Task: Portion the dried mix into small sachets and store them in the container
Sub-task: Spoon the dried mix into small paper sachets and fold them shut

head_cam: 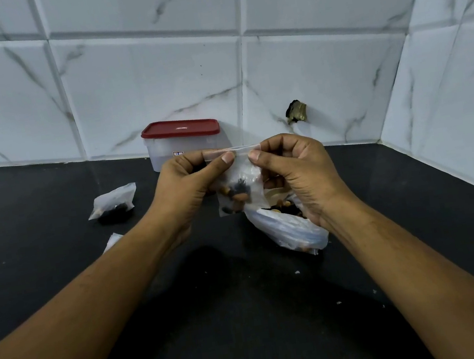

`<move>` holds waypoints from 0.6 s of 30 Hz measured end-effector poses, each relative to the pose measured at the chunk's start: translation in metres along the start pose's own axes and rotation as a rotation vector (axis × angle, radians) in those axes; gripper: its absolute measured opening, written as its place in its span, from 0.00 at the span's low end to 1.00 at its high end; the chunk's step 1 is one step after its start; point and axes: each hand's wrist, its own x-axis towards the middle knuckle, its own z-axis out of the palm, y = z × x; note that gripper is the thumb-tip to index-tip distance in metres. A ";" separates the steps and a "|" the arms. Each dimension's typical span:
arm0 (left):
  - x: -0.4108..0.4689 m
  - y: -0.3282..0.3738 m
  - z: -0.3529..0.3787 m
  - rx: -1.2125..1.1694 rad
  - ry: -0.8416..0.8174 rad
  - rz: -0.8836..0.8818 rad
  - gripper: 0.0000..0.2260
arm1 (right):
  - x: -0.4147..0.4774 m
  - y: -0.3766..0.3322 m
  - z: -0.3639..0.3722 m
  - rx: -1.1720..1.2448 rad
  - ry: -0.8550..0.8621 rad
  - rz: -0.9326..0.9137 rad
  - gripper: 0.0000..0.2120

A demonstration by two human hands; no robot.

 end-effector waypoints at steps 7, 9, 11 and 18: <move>0.005 -0.002 -0.006 0.039 0.052 -0.032 0.03 | 0.005 0.003 -0.003 0.006 0.023 -0.001 0.04; 0.005 -0.001 -0.007 0.019 0.041 -0.039 0.03 | 0.006 0.003 -0.004 0.012 0.020 -0.005 0.04; 0.005 0.001 -0.007 -0.013 0.010 -0.044 0.04 | 0.006 0.002 -0.004 0.016 0.021 -0.009 0.04; 0.004 0.007 -0.009 0.052 -0.087 0.048 0.09 | 0.003 0.003 -0.001 -0.062 -0.005 -0.134 0.03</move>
